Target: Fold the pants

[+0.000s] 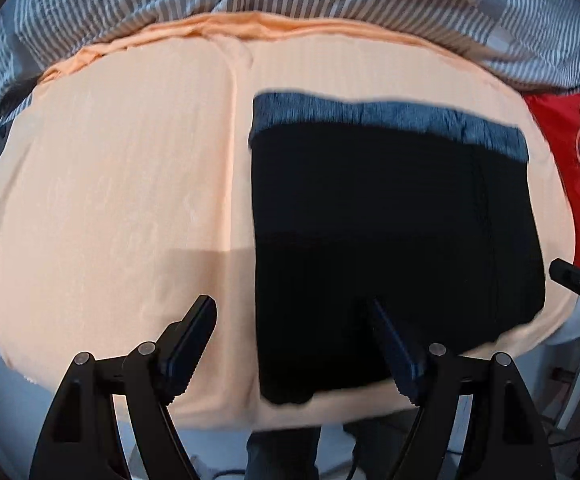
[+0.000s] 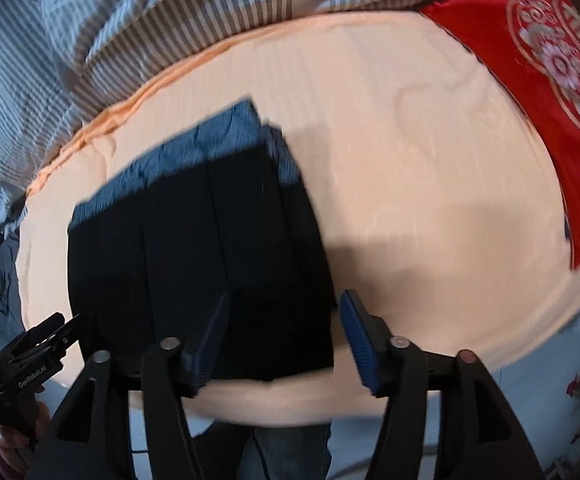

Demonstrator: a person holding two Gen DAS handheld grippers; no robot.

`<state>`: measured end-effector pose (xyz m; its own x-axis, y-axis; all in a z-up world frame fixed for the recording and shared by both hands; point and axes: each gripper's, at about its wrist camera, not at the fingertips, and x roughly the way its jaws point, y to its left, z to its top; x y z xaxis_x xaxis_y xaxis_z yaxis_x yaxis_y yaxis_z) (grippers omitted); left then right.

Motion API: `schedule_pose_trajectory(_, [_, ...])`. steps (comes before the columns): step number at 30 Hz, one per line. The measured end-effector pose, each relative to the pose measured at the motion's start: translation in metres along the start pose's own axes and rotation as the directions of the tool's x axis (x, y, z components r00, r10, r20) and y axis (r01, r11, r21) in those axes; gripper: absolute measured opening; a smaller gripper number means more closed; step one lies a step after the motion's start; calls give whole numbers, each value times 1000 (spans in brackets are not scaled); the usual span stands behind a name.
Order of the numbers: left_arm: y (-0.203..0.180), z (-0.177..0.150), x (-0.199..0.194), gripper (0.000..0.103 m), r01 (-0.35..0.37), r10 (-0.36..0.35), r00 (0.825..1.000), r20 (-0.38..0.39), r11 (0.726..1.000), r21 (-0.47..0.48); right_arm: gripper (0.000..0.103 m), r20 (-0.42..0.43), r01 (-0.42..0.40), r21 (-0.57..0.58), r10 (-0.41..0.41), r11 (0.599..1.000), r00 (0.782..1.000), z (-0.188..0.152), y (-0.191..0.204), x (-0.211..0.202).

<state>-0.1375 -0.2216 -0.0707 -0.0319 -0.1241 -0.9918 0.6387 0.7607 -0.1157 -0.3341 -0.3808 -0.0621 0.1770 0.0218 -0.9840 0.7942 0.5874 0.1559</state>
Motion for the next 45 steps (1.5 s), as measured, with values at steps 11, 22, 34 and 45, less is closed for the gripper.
schedule_pose_trajectory(11, [1, -48, -36, 102, -42, 43, 999, -30, 998, 37, 80, -81, 4, -67, -9, 998, 997, -53, 21, -21])
schedule_pose_trajectory(22, [-10, -50, -76, 103, -52, 50, 998, 21, 997, 58, 103, -21, 42, -115, -45, 992, 999, -54, 49, -58])
schedule_pose_trajectory(34, [-39, -41, -87, 103, -106, 106, 994, 16, 994, 2, 103, -23, 58, -241, -65, 969, 998, -47, 60, -74])
schedule_pose_trajectory(45, [-49, -44, -102, 103, -133, 134, 991, 22, 991, -20, 103, -64, 4, -238, -20, 971, 998, -43, 56, -80])
